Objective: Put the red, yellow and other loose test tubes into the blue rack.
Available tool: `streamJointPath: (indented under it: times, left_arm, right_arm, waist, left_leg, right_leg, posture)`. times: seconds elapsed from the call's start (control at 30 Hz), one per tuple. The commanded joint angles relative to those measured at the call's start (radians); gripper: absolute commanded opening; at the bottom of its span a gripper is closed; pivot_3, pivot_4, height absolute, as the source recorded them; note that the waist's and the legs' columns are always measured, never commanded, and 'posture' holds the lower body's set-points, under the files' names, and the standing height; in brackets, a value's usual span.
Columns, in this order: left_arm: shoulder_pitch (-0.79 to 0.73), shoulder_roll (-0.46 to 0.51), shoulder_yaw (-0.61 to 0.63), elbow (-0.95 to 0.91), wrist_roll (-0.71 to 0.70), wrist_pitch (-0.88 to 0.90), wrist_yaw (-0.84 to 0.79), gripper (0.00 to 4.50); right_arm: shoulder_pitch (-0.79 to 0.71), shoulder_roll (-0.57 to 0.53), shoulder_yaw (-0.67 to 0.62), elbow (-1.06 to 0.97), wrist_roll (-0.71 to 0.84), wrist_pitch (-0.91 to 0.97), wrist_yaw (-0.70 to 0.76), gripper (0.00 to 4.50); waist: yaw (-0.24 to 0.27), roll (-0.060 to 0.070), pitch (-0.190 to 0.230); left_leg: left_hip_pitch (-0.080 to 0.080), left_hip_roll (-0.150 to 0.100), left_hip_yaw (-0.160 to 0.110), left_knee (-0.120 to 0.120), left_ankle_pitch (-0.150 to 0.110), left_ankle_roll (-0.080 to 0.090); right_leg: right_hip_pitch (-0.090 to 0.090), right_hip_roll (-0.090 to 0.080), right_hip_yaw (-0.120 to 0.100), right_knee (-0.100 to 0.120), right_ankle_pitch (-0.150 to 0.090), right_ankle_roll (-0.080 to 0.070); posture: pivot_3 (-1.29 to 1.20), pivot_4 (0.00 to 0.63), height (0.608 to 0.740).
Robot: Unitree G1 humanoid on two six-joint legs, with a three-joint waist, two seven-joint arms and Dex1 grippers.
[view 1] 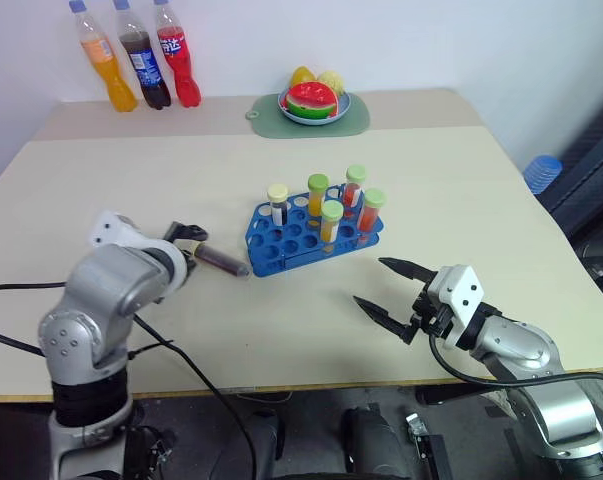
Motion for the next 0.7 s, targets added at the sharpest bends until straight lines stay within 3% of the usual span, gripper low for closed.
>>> streamJointPath:
  times: [0.03, 0.43, 0.7]
  left_arm:
    - [-0.064, 0.026, -0.017, 0.053, 0.000, 0.038, 0.041, 4.50]
    - [-0.106, 0.079, -0.178, 0.198, 0.046, 0.004, 0.041, 4.50]
    - [-0.151, 0.017, -0.205, 0.354, 0.287, 0.036, -0.033, 4.50]
  right_arm:
    - [-0.013, 0.004, -0.006, -0.013, 0.011, -0.012, -0.003, 4.11]
    - [-0.008, 0.001, -0.014, -0.013, 0.013, -0.009, -0.007, 4.11]
    - [-0.013, 0.007, -0.010, 0.001, 0.013, -0.011, -0.015, 4.11]
  waist:
    - [0.003, 0.000, 0.000]
    - [0.000, 0.000, 0.000]
    - [0.003, 0.000, 0.000]
  left_leg:
    - [-0.001, 0.000, 0.000, 0.000, 0.000, 0.000]
    - [-0.001, 0.000, -0.001, -0.001, 0.000, 0.000]
    - [-0.001, 0.000, -0.001, -0.001, 0.000, 0.000]
  right_leg:
    - [0.000, 0.000, 0.000, 0.000, 0.000, 0.000]
    - [-0.001, 0.000, 0.000, 0.000, 0.000, 0.000]
    - [-0.001, 0.000, 0.000, 0.000, 0.000, 0.000]
  posture:
    - [0.00, 0.150, 0.740]
    - [0.00, 0.150, 0.740]
    - [0.00, 0.150, 0.740]
